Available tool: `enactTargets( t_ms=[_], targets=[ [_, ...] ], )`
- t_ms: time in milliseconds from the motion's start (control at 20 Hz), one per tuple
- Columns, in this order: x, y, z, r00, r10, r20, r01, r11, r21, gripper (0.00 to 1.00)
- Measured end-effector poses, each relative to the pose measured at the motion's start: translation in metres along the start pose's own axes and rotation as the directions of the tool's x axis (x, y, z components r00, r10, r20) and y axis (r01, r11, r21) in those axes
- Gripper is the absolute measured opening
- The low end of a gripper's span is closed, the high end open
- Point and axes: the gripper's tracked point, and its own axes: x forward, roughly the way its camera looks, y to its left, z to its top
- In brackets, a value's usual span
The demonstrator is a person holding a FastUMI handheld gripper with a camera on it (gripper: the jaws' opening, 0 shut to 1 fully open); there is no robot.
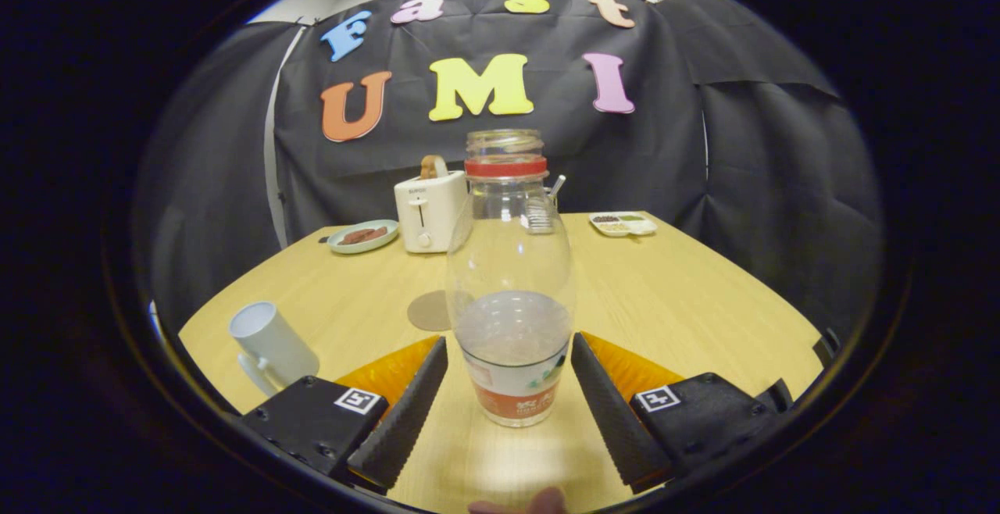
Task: Take the bottle from table, then pour the juice into the cup, finally place the bottle on the coaster
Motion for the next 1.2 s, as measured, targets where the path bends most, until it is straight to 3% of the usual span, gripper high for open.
enactTargets(
  t_ms=[400,750,1050,1200],
  targets=[
    [0.015,0.003,0.016,0.999,-0.002,0.049,-0.002,0.996,0.088,0.99],
    [0.01,0.013,0.023,0.999,-0.005,0.054,0.001,0.998,0.066,0.82],
    [0.0,0.043,0.05,0.995,-0.01,0.097,0.027,0.984,-0.176,0.78],
    [-0.001,0.061,0.065,0.99,-0.025,0.137,0.074,0.928,-0.364,0.77]
  ],
)
